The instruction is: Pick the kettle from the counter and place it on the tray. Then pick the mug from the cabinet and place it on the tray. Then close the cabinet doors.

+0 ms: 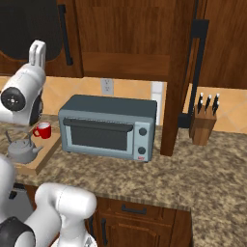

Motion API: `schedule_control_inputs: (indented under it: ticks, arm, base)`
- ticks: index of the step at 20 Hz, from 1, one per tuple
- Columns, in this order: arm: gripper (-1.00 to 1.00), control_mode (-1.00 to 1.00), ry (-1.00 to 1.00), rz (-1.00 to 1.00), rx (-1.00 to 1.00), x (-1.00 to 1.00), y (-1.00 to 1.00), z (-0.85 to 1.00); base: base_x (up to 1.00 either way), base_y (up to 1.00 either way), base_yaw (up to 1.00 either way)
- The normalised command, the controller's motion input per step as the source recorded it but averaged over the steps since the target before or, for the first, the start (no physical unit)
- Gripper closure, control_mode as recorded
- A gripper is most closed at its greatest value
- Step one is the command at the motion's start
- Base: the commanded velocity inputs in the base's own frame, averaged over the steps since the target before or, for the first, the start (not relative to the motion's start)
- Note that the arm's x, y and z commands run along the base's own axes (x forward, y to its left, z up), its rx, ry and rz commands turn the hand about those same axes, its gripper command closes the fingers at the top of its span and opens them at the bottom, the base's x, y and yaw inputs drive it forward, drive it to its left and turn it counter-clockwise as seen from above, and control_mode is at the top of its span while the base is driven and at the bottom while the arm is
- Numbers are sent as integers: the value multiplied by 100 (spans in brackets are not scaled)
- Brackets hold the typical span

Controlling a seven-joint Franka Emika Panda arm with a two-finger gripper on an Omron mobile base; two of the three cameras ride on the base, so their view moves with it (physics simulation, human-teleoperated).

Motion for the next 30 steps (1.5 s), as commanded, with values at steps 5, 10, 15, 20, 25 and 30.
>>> schedule_control_inputs:
  ticks: [5,10,15,20,25,30]
  arm:
    - [-100,-100,16,-7,7,-87,-2,45]
    - [-100,-100,31,-12,1,-63,0,16]
    - [-100,-100,21,-17,0,-35,-7,0]
    - [-100,-100,11,-13,0,-37,-21,0]
    - [-100,-100,8,-15,0,-28,-3,0]
    - [-100,-100,9,-14,0,-23,-1,0]
  base:
    - [0,0,0]
    - [0,0,0]
    - [0,0,0]
    - [0,0,0]
    - [0,0,0]
    - [0,0,0]
